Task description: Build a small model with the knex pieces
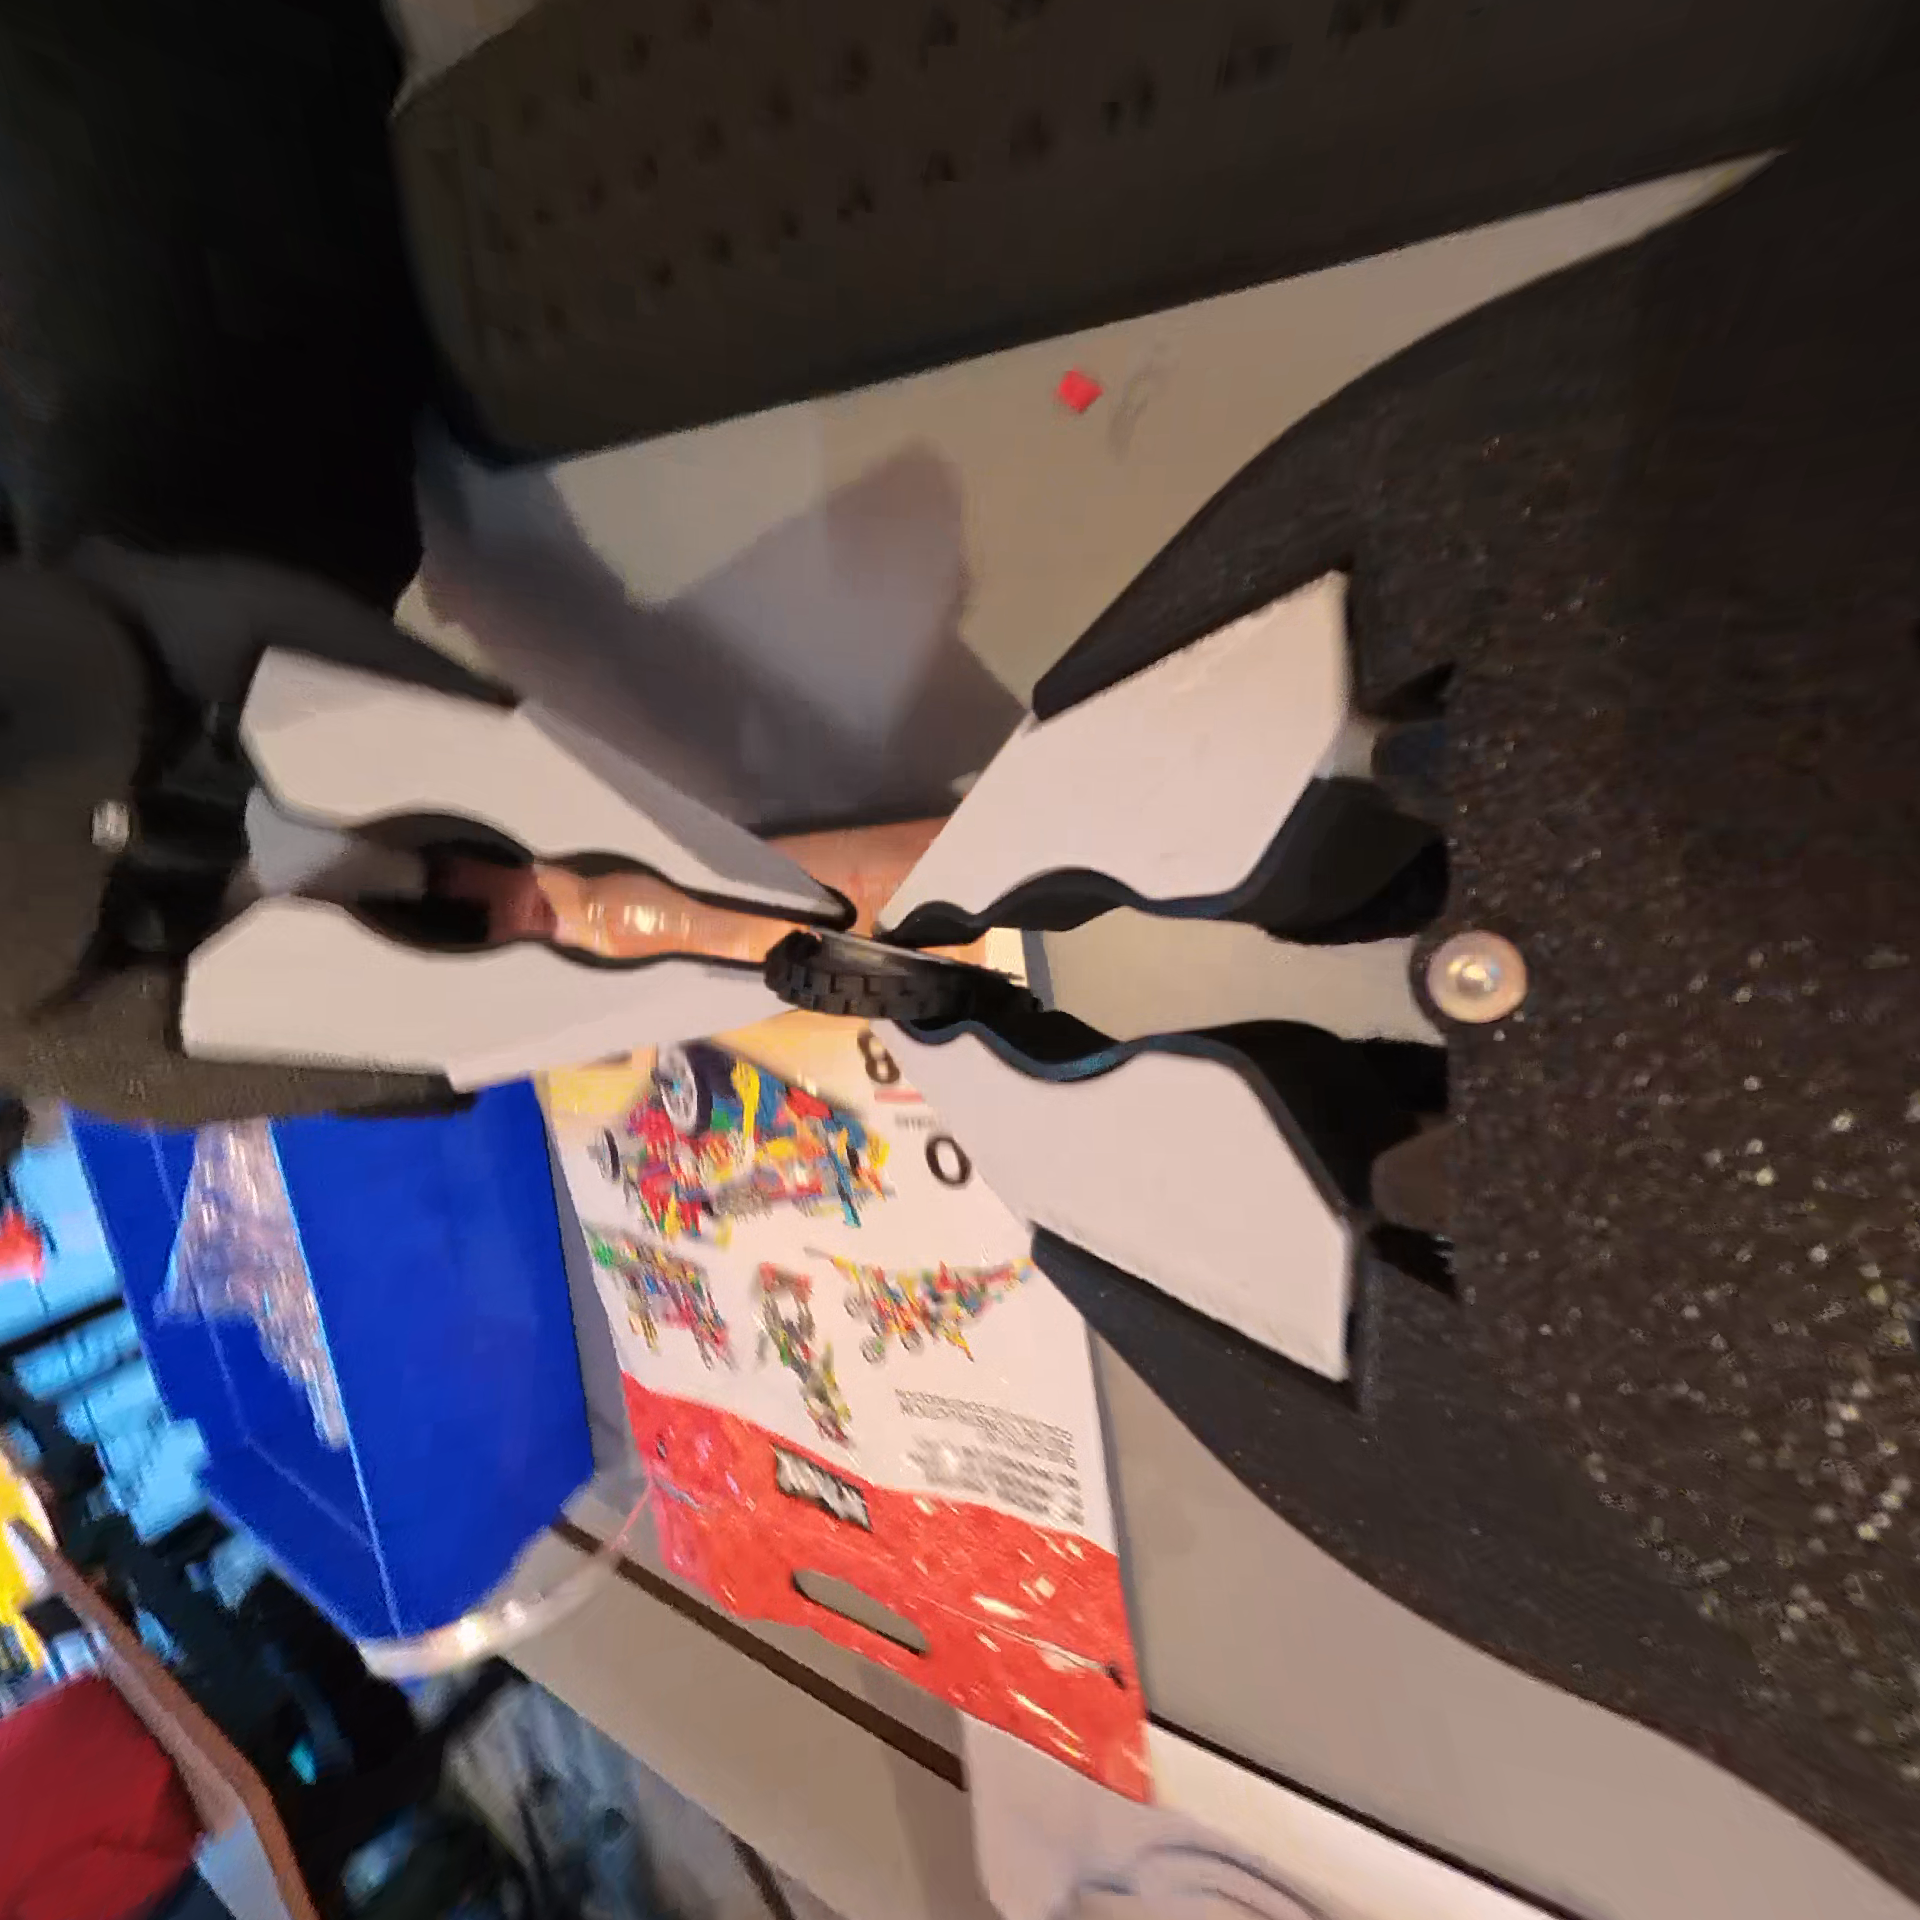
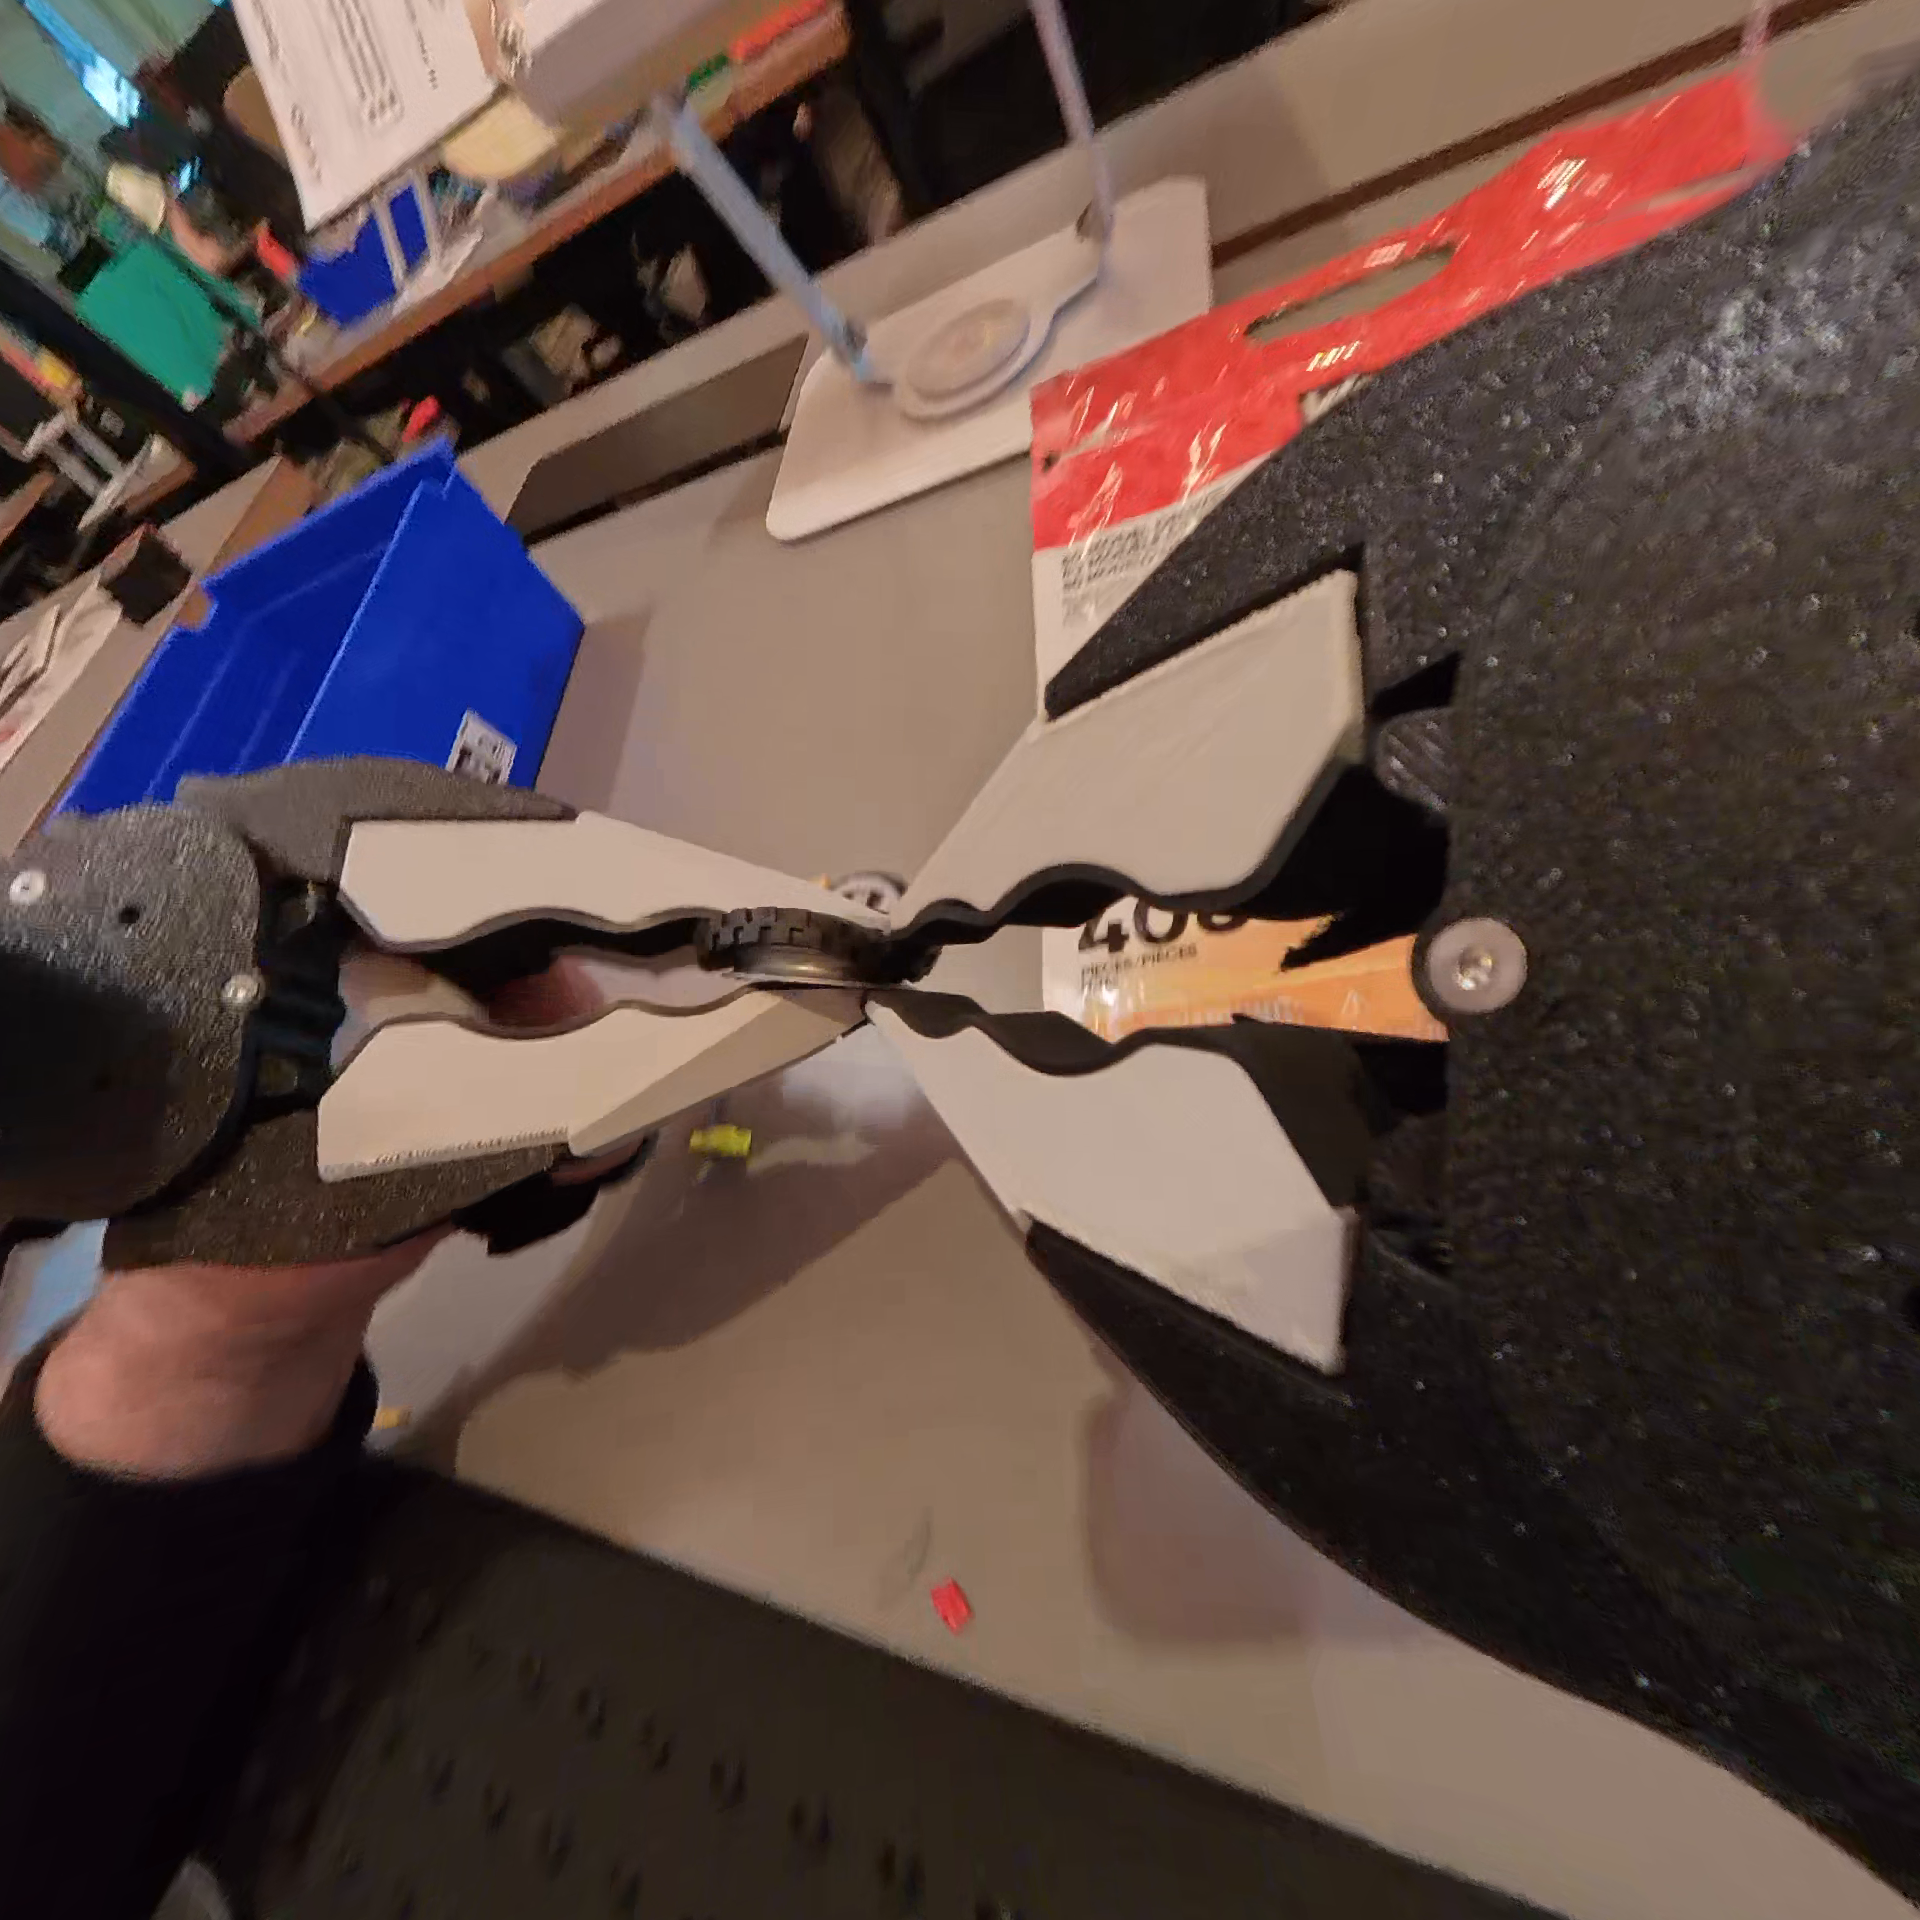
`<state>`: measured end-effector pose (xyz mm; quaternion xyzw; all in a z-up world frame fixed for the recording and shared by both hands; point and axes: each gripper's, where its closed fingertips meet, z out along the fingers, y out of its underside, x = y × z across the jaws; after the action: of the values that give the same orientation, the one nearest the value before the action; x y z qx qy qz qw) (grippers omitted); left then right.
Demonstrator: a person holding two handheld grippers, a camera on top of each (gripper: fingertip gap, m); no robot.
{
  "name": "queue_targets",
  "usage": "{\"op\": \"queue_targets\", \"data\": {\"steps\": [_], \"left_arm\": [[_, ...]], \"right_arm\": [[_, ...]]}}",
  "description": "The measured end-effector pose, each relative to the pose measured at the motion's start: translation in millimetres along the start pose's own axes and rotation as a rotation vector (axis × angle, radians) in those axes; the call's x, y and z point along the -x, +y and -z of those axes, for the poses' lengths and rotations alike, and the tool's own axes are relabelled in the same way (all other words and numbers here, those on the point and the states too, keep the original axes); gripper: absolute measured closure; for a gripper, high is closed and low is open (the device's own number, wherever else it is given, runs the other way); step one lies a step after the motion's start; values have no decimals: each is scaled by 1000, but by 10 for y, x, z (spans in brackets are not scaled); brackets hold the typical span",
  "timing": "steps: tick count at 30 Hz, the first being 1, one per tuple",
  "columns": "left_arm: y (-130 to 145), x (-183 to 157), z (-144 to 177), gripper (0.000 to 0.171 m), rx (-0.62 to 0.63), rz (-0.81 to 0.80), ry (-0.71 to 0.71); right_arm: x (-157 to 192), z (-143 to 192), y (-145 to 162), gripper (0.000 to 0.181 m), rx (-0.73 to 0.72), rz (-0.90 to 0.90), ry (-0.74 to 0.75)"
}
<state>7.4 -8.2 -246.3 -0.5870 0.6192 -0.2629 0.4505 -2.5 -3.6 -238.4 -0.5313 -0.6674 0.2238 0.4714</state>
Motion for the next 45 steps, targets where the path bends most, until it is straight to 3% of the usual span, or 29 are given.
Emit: {"op": "queue_targets", "data": {"steps": [2,8,15,21,28,32,38,45], "left_arm": [[23,-198,20,167,-8,-47,129],[-65,-467,85,166,-58,-28,319],[11,-157,-59,166,-64,112,181],[299,140,-257,166,69,292,24],[451,302,-295,168,123,390,-59],[313,405,-192,167,38,398,-77],[99,327,-92,167,-109,447,62],[-296,135,131,167,-356,434,263]], "right_arm": [[210,2,-36,177,-28,-2,-121],[498,81,-192,178,-103,-2,-286],[256,20,-20,180,18,39,-163],[4,-156,345,180,240,137,-8],[-167,-286,504,180,360,194,92],[-313,-235,368,175,255,96,134],[-342,-108,167,166,72,-41,78],[-188,126,-159,165,-207,-214,-127]]}}
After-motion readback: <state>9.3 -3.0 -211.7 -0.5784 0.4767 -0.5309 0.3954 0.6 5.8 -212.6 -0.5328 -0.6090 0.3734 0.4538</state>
